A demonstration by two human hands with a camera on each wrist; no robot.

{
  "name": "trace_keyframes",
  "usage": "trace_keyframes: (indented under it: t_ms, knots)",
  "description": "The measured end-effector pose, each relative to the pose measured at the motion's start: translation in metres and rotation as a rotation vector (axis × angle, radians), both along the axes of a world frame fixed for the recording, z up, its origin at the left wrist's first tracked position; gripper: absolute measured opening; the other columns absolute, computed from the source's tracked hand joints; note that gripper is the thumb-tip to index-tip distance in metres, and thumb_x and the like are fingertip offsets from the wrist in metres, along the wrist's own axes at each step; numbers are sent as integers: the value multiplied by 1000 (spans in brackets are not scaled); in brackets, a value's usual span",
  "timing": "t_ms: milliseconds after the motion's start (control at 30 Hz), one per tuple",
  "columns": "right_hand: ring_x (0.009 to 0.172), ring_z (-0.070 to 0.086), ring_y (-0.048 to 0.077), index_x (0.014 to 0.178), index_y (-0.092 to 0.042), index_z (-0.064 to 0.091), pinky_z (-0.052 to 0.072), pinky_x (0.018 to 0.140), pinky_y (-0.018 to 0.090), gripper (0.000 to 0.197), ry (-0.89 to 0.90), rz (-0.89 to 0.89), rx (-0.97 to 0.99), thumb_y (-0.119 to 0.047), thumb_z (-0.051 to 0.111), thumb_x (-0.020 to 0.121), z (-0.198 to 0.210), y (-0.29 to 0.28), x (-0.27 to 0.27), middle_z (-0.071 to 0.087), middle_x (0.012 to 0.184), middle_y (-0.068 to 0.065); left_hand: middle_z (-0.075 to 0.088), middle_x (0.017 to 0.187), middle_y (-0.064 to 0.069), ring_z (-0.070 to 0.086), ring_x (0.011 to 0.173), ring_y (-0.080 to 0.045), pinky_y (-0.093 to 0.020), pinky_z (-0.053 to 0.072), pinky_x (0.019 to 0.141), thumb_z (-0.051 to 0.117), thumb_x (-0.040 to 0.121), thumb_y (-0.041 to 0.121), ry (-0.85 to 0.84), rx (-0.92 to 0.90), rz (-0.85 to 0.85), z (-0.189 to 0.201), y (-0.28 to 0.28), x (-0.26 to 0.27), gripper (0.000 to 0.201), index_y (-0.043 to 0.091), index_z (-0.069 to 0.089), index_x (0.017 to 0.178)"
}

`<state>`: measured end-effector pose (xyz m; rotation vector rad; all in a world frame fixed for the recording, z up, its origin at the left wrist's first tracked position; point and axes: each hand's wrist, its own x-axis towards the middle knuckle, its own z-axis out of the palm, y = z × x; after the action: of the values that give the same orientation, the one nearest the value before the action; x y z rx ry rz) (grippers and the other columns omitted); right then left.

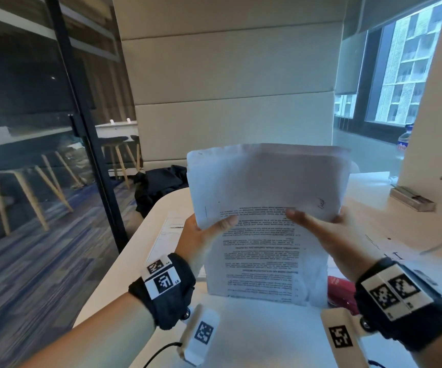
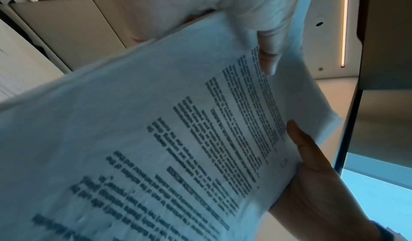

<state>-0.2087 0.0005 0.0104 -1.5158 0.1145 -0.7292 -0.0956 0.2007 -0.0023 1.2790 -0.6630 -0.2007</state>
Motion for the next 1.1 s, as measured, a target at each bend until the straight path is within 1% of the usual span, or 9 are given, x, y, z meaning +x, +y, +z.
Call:
trace_keyframes:
  t_ms: [200, 267, 400, 567, 700, 767, 833, 967, 1100]
  knots:
    - [86, 73, 26, 96, -10, 72, 56, 86, 47, 31, 6, -3, 40, -22, 80, 69, 1, 2, 2, 76, 91, 8, 74, 100, -13, 70, 91, -33, -50, 54, 88, 73, 81, 25, 64, 34, 54, 2, -9, -2, 24, 11, 71, 101]
    - [79, 73, 19, 86, -12, 74, 57, 80, 40, 16, -12, -67, 1, -21, 79, 74, 7, 3, 3, 76, 83, 2, 75, 98, -10, 71, 90, -30, -48, 55, 86, 75, 76, 32, 33, 39, 90, 8, -11, -2, 35, 10, 70, 101]
    - [72, 71, 6, 79, -17, 72, 56, 66, 21, 5, -50, -102, -51, -19, 76, 79, 14, 5, 0, 75, 77, -9, 76, 93, -4, 72, 84, -23, -33, 59, 73, 64, 87, 7, -4, -14, 35, 18, -10, -8, 13, 15, 72, 92]
    - [92, 71, 13, 94, -21, 73, 53, 86, 34, 18, 71, -44, -89, -15, 78, 78, -15, 1, 0, 76, 95, -3, 73, 107, 0, 69, 99, -18, -39, 51, 87, 65, 86, 5, 19, 112, -81, -1, -4, -16, 26, 26, 71, 101]
    - [92, 69, 9, 96, -26, 71, 50, 93, 32, 26, 298, -36, -115, -16, 81, 75, -30, -10, 0, 74, 96, -10, 72, 111, 4, 67, 106, -19, -43, 50, 93, 74, 80, 26, 24, 172, -53, -15, -4, -15, 22, 30, 70, 102]
    - [95, 68, 12, 104, -25, 71, 48, 96, 32, 32, 449, -9, -254, -19, 81, 74, -27, -21, -3, 74, 100, -7, 73, 105, 9, 67, 104, -13, -32, 54, 86, 75, 81, 34, -23, 196, 18, -16, -5, -11, 12, 35, 73, 93]
    - [95, 67, 12, 108, -26, 70, 48, 90, 27, 35, 652, 68, -574, -26, 81, 74, -19, -32, -13, 72, 100, -10, 74, 99, 11, 69, 96, -8, -20, 54, 77, 68, 88, 20, -58, 191, 65, -14, -6, -7, 14, 32, 72, 93]
    - [102, 57, 15, 125, -20, 53, 41, 77, 23, 65, 1156, 12, -1221, -45, 79, 71, -17, -45, -35, 60, 115, -5, 76, 94, 5, 70, 94, -18, -34, 54, 85, 66, 88, 8, 7, 251, 134, -12, -4, 6, 17, 23, 72, 92]
    - [81, 54, 12, 108, -22, 57, 34, 56, 16, 39, 1264, 77, -1343, -42, 72, 78, -32, -52, -46, 57, 91, -9, 76, 86, 0, 71, 88, -29, -40, 56, 82, 69, 85, 7, 74, 324, 179, -15, -1, 13, 10, 17, 71, 86]
